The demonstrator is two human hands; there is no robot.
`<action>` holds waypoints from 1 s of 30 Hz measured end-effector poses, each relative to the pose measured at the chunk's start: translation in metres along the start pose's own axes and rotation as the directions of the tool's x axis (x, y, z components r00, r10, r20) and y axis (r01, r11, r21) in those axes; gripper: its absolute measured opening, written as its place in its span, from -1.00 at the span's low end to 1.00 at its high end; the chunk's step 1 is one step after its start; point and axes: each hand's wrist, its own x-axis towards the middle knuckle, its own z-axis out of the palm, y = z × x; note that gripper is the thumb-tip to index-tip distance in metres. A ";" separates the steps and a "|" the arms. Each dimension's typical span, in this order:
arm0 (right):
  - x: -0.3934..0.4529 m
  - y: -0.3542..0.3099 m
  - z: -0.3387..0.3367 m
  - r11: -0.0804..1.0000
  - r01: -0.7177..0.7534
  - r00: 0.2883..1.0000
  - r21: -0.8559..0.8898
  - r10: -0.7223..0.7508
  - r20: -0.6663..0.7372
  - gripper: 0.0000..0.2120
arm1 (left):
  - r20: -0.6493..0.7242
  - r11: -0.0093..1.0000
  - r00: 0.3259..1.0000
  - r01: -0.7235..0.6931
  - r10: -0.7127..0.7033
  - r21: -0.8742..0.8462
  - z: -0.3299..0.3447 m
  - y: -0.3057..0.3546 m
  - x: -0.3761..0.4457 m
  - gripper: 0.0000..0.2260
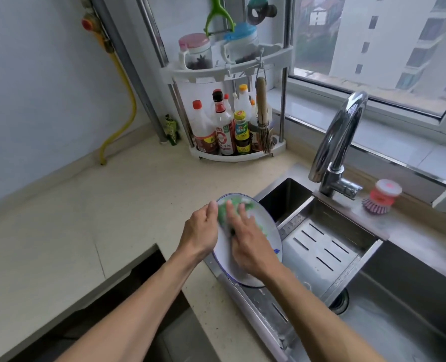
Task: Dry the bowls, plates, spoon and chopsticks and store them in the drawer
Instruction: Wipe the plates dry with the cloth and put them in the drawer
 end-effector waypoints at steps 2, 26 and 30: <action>0.005 0.000 -0.007 0.996 -0.082 0.996 0.033 0.083 -0.032 -0.38 | -0.003 1.000 1.000 0.000 0.000 0.011 0.002 0.000 0.001 -0.57; -0.016 -0.014 -0.012 0.968 0.243 0.966 0.064 -0.247 0.070 -0.41 | 0.090 0.996 0.996 0.031 -0.023 -0.083 -0.005 0.011 0.018 -0.59; 0.007 0.004 -0.030 0.981 0.175 0.982 -0.084 -0.168 0.087 -0.39 | 0.062 0.999 0.998 -0.026 0.028 -0.033 -0.004 0.012 0.014 -0.59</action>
